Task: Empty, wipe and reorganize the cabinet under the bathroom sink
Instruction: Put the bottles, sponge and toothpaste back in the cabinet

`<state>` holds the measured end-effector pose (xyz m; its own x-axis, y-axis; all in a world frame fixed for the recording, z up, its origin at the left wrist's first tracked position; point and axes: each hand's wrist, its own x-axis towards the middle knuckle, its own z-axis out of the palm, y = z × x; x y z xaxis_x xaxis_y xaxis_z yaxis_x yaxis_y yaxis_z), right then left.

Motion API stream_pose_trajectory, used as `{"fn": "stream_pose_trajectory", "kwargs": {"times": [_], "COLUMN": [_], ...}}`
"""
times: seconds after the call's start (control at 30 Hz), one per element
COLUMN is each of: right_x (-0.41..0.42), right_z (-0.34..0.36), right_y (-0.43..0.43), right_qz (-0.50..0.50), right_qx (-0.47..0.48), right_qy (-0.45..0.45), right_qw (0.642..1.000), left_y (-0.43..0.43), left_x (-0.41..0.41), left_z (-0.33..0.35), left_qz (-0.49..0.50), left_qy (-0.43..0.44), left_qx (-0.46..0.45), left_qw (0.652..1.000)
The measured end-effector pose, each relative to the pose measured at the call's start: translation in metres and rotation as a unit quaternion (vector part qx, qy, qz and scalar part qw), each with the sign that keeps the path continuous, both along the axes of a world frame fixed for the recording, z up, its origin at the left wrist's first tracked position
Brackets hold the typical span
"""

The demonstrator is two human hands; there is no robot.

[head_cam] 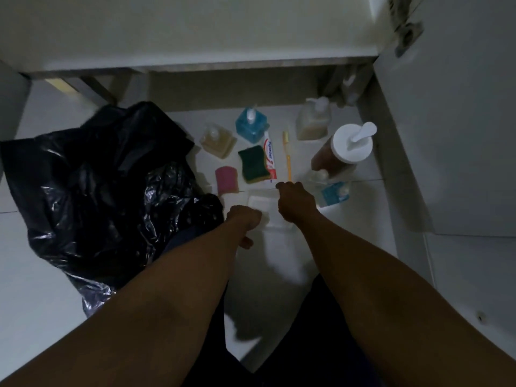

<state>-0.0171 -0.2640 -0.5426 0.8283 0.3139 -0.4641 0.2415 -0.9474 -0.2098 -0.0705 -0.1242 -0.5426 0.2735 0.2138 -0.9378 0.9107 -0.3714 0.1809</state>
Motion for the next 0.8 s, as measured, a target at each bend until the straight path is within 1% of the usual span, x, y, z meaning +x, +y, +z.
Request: {"fn": "stream_pose_trajectory", "kwargs": {"times": [0.03, 0.07, 0.13, 0.23, 0.3, 0.37, 0.47, 0.57, 0.63, 0.73, 0.8], "right_x": [0.0, -0.001, -0.002, -0.007, -0.009, -0.012, -0.018, -0.018, -0.017, -0.013, -0.006], "right_z": [-0.001, -0.001, -0.002, -0.007, -0.007, -0.008, -0.009, -0.01, -0.009, -0.006, -0.001], "right_y": [-0.001, -0.002, -0.008, -0.015, -0.016, -0.018, -0.019, -0.019, -0.019, -0.016, -0.011], "right_qz": [-0.009, -0.021, -0.047, -0.12, -0.182, -0.232, -0.251, -0.231, -0.217, -0.229, -0.229], "right_qx": [-0.013, -0.022, -0.024, 0.007, 0.015, 0.02, 0.037, 0.047, 0.047, 0.062, 0.101], "right_qy": [-0.007, -0.011, -0.003, 0.022, 0.051, 0.075, 0.091, 0.097, 0.096, 0.071, 0.025], "right_qw": [1.0, 0.999, 0.999, 0.992, 0.982, 0.97, 0.963, 0.967, 0.97, 0.969, 0.968], "left_y": [0.001, 0.003, 0.004, 0.005, 0.003, 0.002, 0.0, 0.0, 0.001, 0.005, 0.01], "left_x": [0.0, 0.001, 0.007, 0.013, 0.013, 0.012, 0.008, 0.003, 0.002, 0.007, 0.019], "left_z": [0.0, 0.001, -0.001, -0.011, -0.008, -0.006, -0.01, -0.015, -0.013, -0.013, -0.008], "left_qz": [0.005, 0.029, 0.076, 0.132, 0.131, 0.128, 0.121, 0.097, 0.065, 0.019, -0.027], "left_qy": [0.01, 0.001, -0.035, -0.144, -0.219, -0.263, -0.259, -0.228, -0.208, -0.189, -0.223], "left_qx": [-0.012, -0.01, 0.0, 0.029, 0.043, 0.057, 0.031, 0.011, 0.036, 0.061, 0.099], "left_qw": [1.0, 1.0, 0.996, 0.98, 0.966, 0.954, 0.958, 0.969, 0.975, 0.98, 0.969]}}
